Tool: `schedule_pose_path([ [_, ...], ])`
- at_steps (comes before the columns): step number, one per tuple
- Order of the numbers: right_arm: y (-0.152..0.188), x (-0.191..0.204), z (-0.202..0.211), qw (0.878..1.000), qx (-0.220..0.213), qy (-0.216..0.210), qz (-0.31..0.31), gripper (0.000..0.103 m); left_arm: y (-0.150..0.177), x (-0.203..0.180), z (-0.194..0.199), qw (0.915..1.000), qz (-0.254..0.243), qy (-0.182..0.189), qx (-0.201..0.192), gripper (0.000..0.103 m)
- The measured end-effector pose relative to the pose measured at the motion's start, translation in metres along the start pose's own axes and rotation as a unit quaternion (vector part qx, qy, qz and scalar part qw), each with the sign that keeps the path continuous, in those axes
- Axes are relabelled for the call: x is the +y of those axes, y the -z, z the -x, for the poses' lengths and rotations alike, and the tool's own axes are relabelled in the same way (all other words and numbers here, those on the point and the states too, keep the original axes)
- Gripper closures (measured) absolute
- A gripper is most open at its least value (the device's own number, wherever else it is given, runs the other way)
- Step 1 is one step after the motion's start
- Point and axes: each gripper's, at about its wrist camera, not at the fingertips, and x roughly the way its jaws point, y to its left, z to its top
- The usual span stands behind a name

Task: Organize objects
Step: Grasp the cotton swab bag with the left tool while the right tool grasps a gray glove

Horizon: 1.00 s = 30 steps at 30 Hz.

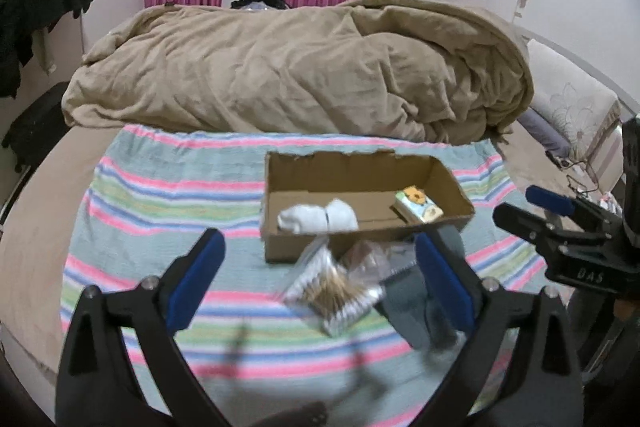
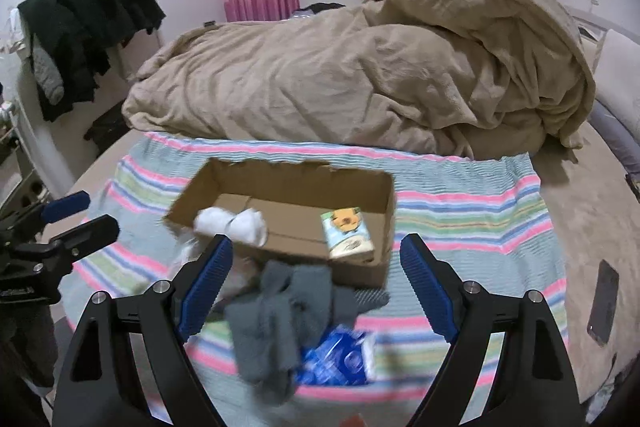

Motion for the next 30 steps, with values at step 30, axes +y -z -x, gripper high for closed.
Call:
schedule_pose_path([
  [30, 0.078, 0.024, -0.06, 0.997, 0.074, -0.006, 0.02, 0.051, 0.081, -0.016, -0.106, 0.994, -0.037, -0.028, 0.099, 0.015],
])
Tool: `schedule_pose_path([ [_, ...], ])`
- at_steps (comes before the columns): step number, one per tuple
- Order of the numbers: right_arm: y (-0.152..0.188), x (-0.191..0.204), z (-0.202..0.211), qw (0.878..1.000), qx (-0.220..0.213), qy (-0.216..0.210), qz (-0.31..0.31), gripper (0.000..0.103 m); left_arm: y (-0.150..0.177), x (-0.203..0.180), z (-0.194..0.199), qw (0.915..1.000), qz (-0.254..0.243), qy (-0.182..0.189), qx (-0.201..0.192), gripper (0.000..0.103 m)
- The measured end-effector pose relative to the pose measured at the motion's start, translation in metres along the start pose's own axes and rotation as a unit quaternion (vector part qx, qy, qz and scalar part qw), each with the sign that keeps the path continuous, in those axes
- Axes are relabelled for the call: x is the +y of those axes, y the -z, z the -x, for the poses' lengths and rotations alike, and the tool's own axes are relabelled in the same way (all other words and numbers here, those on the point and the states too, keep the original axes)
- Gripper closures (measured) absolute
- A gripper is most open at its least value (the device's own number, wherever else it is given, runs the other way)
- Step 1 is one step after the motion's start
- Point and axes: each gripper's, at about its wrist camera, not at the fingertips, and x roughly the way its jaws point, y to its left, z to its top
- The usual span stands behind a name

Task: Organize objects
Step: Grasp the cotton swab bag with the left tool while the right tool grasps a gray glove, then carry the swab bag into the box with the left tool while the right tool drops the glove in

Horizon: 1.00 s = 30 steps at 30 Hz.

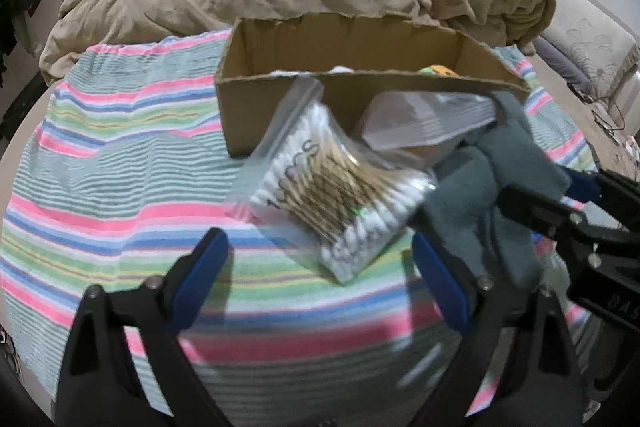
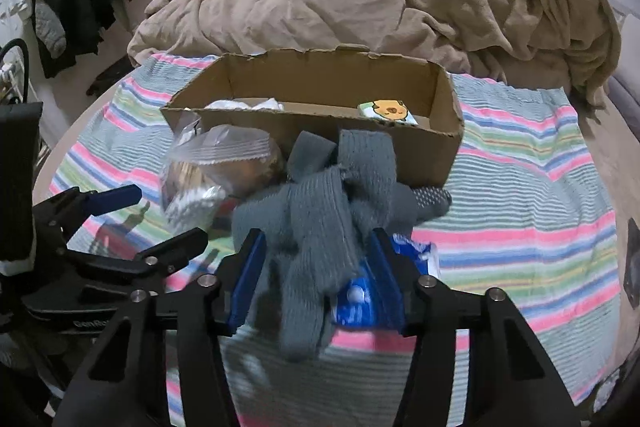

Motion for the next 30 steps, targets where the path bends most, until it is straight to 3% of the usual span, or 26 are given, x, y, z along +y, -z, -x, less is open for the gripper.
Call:
schedule_pose_path([
  [3, -0.002, -0.004, -0.008, 1.0, -0.002, 0.006, -0.006, 0.062, -0.001, 0.001, -0.009, 1.0, -0.001, 0.002, 0.005, 0.028],
  [5, -0.002, -0.008, -0.012, 1.0, -0.001, 0.001, -0.014, 0.07, -0.001, 0.001, -0.011, 1.0, 0.002, 0.008, 0.005, 0.045],
  [7, -0.002, -0.01, -0.01, 1.0, -0.006, -0.002, -0.018, 0.075, -0.001, 0.001, -0.008, 0.9999, 0.0, 0.011, 0.004, 0.055],
  [11, -0.002, -0.012, 0.002, 1.0, -0.014, -0.013, -0.022, 0.09, 0.002, 0.002, 0.003, 0.9998, 0.0, 0.017, -0.003, 0.062],
  [12, -0.002, -0.011, 0.006, 1.0, -0.016, -0.013, -0.021, 0.098, 0.003, 0.003, 0.008, 0.9998, 0.002, 0.017, -0.006, 0.063],
  [23, -0.009, 0.0, 0.064, 0.998, -0.063, -0.015, -0.002, 0.098, 0.006, 0.011, 0.053, 0.9989, 0.014, 0.02, -0.039, 0.07],
  [30, -0.028, 0.0, 0.093, 0.995, -0.095, -0.018, 0.006, 0.098, -0.009, 0.015, 0.085, 0.9972, 0.022, 0.025, -0.067, 0.072],
])
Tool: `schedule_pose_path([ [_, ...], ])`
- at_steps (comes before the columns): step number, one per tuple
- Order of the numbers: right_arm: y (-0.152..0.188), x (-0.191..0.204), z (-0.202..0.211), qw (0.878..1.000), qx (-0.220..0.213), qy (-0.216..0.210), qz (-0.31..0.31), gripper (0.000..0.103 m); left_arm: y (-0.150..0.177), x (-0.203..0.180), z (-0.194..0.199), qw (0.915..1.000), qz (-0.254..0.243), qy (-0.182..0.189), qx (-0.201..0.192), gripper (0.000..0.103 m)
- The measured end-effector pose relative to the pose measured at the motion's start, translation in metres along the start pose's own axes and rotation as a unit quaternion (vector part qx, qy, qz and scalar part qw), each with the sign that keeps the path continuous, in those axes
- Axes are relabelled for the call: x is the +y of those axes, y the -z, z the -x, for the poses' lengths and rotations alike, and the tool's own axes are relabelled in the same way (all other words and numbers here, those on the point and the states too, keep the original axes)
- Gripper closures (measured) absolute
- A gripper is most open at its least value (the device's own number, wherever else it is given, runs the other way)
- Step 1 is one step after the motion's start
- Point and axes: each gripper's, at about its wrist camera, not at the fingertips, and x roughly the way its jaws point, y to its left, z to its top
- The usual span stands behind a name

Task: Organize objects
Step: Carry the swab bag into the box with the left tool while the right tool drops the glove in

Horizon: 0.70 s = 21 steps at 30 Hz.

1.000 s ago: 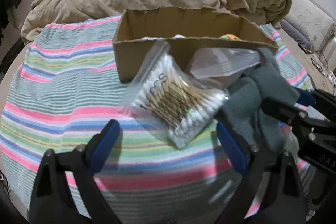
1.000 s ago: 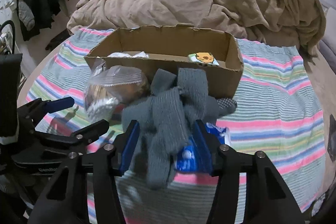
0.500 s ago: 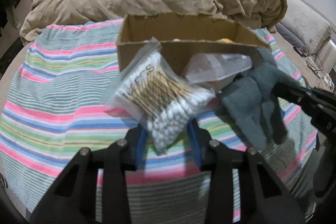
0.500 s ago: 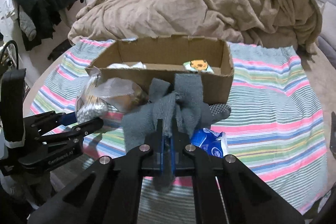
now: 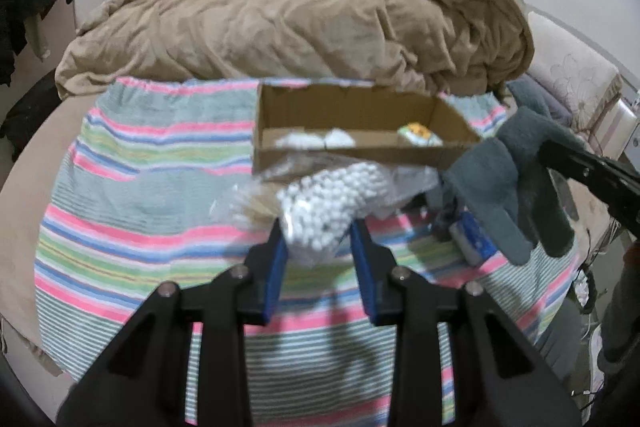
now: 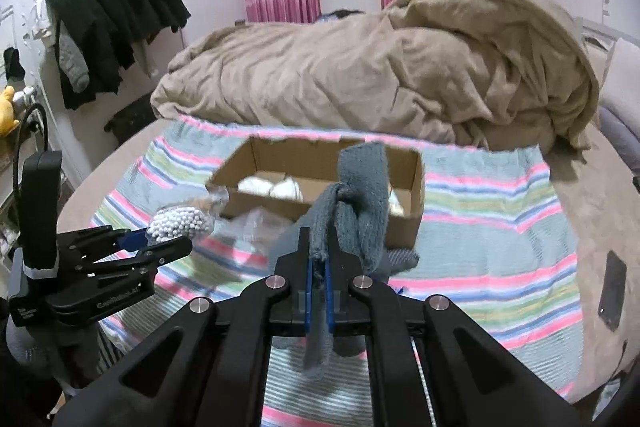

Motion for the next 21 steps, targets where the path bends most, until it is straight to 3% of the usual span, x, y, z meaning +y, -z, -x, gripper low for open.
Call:
schedule_pose_path([
  [5, -0.023, -0.005, 0.011, 1.0, -0.03, 0.001, 0.005, 0.098, -0.018, 0.002, 0.012, 0.9996, -0.005, 0.001, -0.028, 0.076],
  [9, -0.036, -0.007, 0.008, 0.999, -0.038, 0.005, 0.01, 0.098, -0.013, 0.016, -0.005, 0.9998, 0.017, 0.009, 0.009, 0.074],
  [15, -0.031, -0.006, 0.003, 1.0, -0.031, -0.003, 0.007, 0.098, 0.017, 0.032, -0.042, 0.9946, 0.045, -0.014, 0.092, 0.061],
  [19, -0.022, -0.007, 0.0, 1.0, -0.019, -0.007, -0.002, 0.098, 0.03, 0.031, -0.049, 0.9924, 0.052, -0.028, 0.108, 0.031],
  [21, -0.018, -0.008, 0.0, 1.0, -0.015, -0.008, -0.006, 0.098, 0.037, 0.03, -0.05, 0.9911, 0.062, -0.017, 0.117, 0.028],
])
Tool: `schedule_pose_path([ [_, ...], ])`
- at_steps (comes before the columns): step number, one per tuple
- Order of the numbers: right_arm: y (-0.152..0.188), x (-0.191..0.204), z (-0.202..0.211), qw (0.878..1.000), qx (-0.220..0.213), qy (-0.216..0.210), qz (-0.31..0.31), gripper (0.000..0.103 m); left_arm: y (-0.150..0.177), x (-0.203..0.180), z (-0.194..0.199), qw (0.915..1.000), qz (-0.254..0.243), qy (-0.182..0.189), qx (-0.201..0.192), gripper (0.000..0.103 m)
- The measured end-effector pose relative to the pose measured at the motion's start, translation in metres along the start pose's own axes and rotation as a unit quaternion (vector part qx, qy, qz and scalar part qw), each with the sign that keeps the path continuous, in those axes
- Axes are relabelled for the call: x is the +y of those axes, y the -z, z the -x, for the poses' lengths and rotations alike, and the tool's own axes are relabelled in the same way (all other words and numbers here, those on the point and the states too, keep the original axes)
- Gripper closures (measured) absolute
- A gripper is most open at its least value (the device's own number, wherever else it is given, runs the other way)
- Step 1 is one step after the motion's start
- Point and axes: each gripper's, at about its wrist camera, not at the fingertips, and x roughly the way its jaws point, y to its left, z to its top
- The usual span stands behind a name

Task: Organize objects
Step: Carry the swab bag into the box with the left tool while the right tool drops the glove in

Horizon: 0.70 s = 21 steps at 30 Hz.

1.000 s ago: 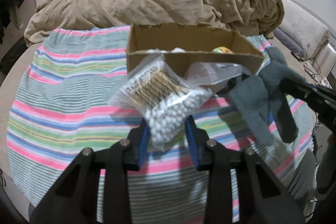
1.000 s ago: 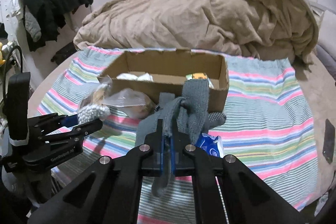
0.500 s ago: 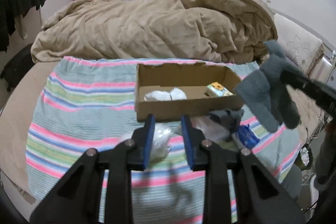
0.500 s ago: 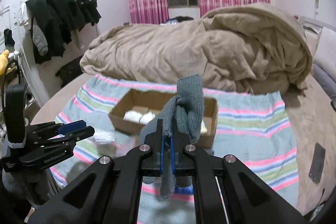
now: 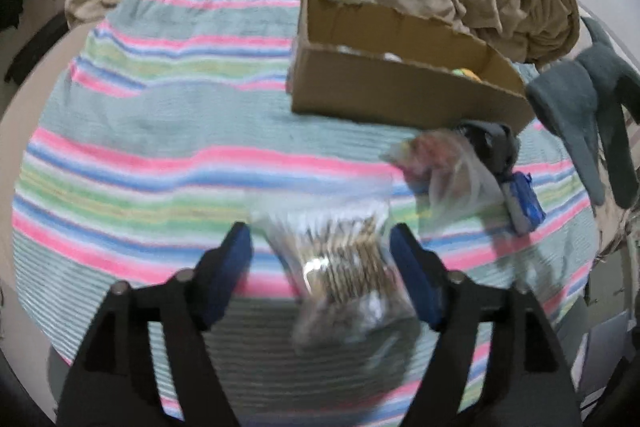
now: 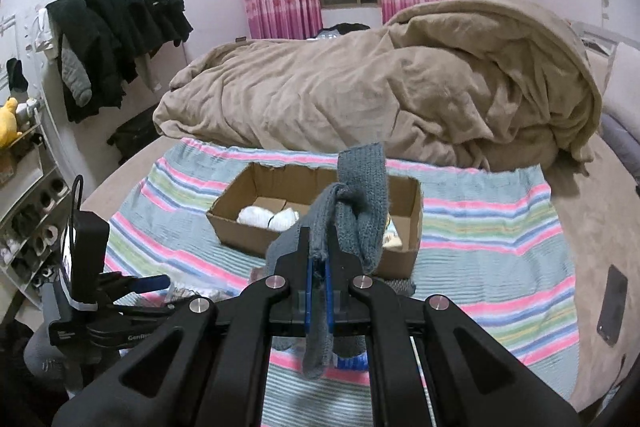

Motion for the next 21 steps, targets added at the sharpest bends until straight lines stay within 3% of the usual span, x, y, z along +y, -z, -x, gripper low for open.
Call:
schedule_pose_path([
  [4, 0.004, -0.002, -0.001, 1.0, 0.006, -0.003, -0.006, 0.098, 0.014, -0.013, -0.016, 0.9994, -0.019, 0.012, 0.026, 0.029],
  [6, 0.006, -0.002, -0.001, 1.0, 0.007, -0.004, -0.008, 0.098, 0.016, -0.017, -0.017, 0.9995, -0.024, 0.011, 0.015, 0.04],
  [7, 0.006, -0.002, 0.0, 1.0, 0.007, -0.005, -0.009, 0.098, 0.015, -0.018, -0.015, 0.9996, -0.02, 0.018, 0.01, 0.052],
  [8, 0.007, -0.001, 0.002, 1.0, 0.006, -0.006, -0.009, 0.098, 0.013, -0.018, -0.012, 0.9996, -0.018, 0.021, 0.006, 0.054],
  [12, 0.005, -0.001, 0.007, 1.0, 0.0, -0.006, -0.006, 0.098, 0.004, -0.019, 0.011, 0.9988, -0.031, 0.009, -0.036, 0.057],
  [21, -0.017, -0.001, 0.0, 1.0, -0.021, -0.007, 0.006, 0.098, -0.05, -0.024, 0.068, 0.9922, -0.048, 0.03, -0.111, 0.057],
])
